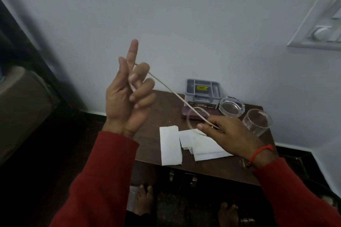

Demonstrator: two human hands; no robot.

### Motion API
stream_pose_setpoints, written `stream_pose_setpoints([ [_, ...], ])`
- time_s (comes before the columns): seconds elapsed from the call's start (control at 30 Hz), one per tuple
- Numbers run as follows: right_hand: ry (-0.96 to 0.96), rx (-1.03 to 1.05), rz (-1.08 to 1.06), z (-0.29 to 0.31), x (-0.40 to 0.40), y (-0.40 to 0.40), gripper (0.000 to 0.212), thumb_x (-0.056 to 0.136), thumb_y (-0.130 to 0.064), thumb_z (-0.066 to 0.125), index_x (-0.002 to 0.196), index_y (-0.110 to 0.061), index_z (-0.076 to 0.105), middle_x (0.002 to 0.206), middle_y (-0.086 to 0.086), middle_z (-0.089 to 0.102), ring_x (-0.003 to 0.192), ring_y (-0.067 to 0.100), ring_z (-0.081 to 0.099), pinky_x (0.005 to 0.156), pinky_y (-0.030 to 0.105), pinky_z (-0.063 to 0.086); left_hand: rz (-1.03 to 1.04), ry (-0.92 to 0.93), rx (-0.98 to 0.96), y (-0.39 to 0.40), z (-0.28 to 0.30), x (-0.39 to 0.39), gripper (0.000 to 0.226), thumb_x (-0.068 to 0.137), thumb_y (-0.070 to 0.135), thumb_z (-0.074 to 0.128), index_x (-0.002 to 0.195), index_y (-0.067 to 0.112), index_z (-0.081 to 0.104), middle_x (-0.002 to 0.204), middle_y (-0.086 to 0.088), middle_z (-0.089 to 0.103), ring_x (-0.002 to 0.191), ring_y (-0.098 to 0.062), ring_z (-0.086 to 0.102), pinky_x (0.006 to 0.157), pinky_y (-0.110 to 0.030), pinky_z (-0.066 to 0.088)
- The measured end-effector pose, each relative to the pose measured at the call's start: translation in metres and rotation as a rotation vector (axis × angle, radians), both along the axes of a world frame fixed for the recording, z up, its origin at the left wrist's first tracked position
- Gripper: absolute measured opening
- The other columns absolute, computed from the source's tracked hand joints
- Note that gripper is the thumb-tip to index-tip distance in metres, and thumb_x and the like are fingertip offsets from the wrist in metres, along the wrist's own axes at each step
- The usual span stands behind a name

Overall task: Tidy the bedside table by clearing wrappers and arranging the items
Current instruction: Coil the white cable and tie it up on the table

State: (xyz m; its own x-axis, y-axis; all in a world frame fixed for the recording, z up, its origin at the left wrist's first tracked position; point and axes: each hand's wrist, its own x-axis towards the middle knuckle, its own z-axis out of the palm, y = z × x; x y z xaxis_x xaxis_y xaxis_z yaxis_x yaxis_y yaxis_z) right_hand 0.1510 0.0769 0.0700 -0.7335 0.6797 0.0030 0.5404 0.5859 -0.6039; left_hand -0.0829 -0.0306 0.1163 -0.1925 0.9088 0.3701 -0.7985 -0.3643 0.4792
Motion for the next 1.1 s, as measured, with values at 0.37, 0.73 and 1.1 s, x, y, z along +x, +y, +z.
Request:
stream_pose_setpoints([
  [0.37,0.142,0.321,0.046,0.022,0.016,0.009,0.029,0.094,-0.051,0.049,0.106,-0.035,0.07,0.087,-0.014,0.06,0.083,0.005,0.058,0.072,0.028,0.046,0.241,1.756,-0.636,0.024,-0.035,0.053,0.06,0.103,0.059,0.03,0.072,0.018,0.062,0.07,0.004,0.059,0.066,-0.008,0.056,0.069,-0.029,0.041],
  [0.73,0.273,0.443,-0.248,0.009,0.025,0.028,0.016,0.097,-0.03,0.061,0.105,-0.024,0.073,0.104,-0.005,0.055,0.095,0.016,0.056,0.078,0.035,0.051,0.325,1.66,-0.734,0.032,-0.053,0.059,0.079,0.089,0.082,0.021,0.087,0.017,0.066,0.084,-0.001,0.068,0.084,-0.018,0.065,0.087,-0.048,0.053],
  [1.1,0.68,0.216,-0.301,0.025,0.012,0.018,0.011,0.094,-0.021,0.066,0.1,-0.02,0.075,0.079,-0.005,0.069,0.052,0.008,0.062,0.055,0.029,0.055,0.349,1.844,-0.744,0.029,-0.045,0.058,0.093,0.091,0.081,0.011,0.066,0.009,0.064,0.068,0.003,0.065,0.071,-0.008,0.063,0.08,-0.039,0.052],
])
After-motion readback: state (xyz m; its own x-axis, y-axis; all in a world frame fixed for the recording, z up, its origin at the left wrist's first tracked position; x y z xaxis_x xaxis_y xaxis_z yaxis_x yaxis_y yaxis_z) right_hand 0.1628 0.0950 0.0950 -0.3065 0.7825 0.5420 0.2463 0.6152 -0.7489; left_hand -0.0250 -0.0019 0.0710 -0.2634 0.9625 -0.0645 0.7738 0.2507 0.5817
